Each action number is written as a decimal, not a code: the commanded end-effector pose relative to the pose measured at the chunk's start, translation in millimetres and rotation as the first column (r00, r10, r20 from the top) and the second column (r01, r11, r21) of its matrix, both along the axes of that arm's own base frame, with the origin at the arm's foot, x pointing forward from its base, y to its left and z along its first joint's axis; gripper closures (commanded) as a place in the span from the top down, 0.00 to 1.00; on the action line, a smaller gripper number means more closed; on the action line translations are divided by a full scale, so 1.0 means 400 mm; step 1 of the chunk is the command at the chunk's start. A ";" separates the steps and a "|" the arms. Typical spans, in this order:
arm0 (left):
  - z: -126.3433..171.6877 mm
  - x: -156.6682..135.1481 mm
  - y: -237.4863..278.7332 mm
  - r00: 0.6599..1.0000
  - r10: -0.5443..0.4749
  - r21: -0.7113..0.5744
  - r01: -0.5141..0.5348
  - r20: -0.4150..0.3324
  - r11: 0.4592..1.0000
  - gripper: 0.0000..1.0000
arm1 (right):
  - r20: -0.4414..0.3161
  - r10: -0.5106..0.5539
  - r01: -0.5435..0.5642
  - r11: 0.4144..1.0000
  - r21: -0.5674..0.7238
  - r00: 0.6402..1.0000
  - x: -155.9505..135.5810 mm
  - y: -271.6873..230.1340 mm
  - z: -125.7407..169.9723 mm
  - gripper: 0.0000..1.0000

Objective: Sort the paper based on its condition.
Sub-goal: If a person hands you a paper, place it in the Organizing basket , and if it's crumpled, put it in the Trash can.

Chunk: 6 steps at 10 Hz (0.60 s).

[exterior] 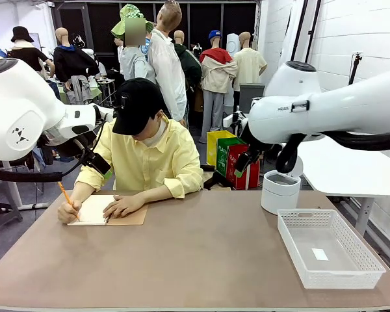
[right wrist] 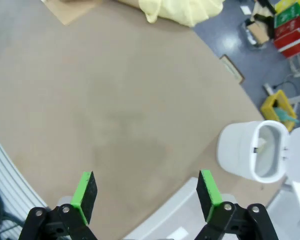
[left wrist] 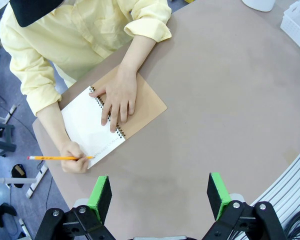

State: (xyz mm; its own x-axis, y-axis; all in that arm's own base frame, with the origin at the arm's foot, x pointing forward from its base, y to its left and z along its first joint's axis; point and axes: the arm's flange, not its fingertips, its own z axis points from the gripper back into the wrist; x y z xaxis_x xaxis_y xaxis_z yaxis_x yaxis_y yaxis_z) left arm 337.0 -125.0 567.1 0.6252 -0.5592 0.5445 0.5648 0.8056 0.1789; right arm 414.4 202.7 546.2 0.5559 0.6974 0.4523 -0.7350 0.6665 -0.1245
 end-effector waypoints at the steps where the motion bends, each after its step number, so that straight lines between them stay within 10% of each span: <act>1: 0.001 0.001 0.002 1.000 0.000 0.000 0.000 0.002 1.000 1.00 | 0.032 0.051 -0.055 0.988 0.143 0.998 -0.068 -0.047 -0.029 1.00; 6: 0.001 0.001 0.002 1.000 0.000 0.000 0.000 0.002 1.000 1.00 | 0.047 0.102 -0.110 0.968 0.226 0.994 -0.108 -0.064 -0.036 1.00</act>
State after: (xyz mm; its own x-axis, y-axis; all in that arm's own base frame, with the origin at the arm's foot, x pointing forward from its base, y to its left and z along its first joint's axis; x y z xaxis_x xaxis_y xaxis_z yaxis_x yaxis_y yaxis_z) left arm 337.0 -125.0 567.1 0.6251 -0.5593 0.5445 0.5649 0.8055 0.1790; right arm 369.6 180.9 540.0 0.4935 0.6325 0.5970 -0.7792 0.6265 -0.0196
